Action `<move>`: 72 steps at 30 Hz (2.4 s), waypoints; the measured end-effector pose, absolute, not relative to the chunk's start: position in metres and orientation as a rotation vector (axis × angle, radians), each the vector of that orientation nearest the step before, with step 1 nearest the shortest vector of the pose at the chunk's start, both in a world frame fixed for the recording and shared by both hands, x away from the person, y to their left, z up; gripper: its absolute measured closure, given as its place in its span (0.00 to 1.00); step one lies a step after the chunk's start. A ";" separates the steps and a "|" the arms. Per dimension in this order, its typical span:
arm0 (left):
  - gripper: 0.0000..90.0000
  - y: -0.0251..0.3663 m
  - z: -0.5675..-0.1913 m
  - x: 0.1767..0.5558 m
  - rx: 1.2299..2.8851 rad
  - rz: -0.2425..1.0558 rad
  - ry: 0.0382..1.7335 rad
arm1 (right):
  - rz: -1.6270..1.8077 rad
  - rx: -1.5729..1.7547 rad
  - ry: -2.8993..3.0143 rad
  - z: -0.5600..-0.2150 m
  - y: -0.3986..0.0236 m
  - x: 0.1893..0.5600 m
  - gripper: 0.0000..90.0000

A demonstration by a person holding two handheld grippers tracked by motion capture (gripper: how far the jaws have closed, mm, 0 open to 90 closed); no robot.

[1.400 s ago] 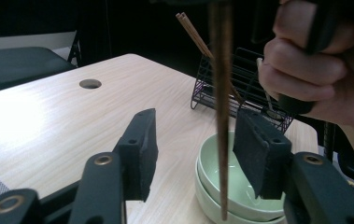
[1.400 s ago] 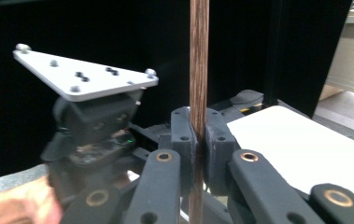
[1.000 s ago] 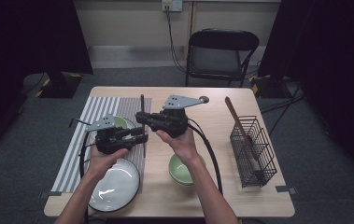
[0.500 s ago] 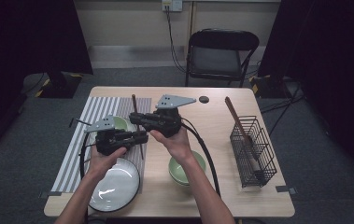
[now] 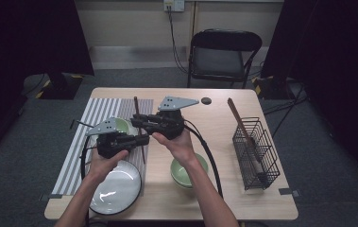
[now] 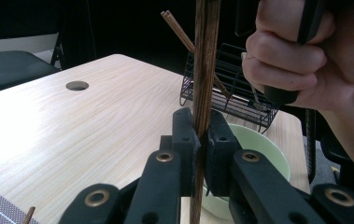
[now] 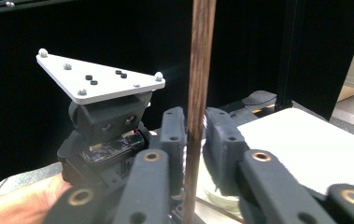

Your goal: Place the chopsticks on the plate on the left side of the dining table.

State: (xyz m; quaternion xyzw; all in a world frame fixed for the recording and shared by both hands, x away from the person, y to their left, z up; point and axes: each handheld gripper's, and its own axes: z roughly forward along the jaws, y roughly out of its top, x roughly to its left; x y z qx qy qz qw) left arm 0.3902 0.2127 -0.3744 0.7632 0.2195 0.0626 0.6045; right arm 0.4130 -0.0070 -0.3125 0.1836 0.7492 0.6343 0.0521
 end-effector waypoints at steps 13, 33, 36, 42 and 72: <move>0.94 0.222 -0.373 0.392 1.743 0.156 0.535 | 1.920 0.592 2.291 -0.318 -0.020 0.415 0.52; 0.94 0.245 -0.359 0.390 1.707 0.211 0.545 | 1.823 0.669 2.326 -0.347 -0.040 0.413 0.45; 0.94 0.248 -0.357 0.389 1.695 0.216 0.546 | 1.820 0.676 2.339 -0.353 -0.038 0.412 0.45; 0.94 0.250 -0.356 0.389 1.689 0.222 0.558 | 1.792 0.666 2.383 -0.362 -0.032 0.409 0.47; 0.94 0.241 -0.356 0.387 1.710 0.209 0.535 | 1.795 0.602 2.504 -0.392 0.006 0.401 0.72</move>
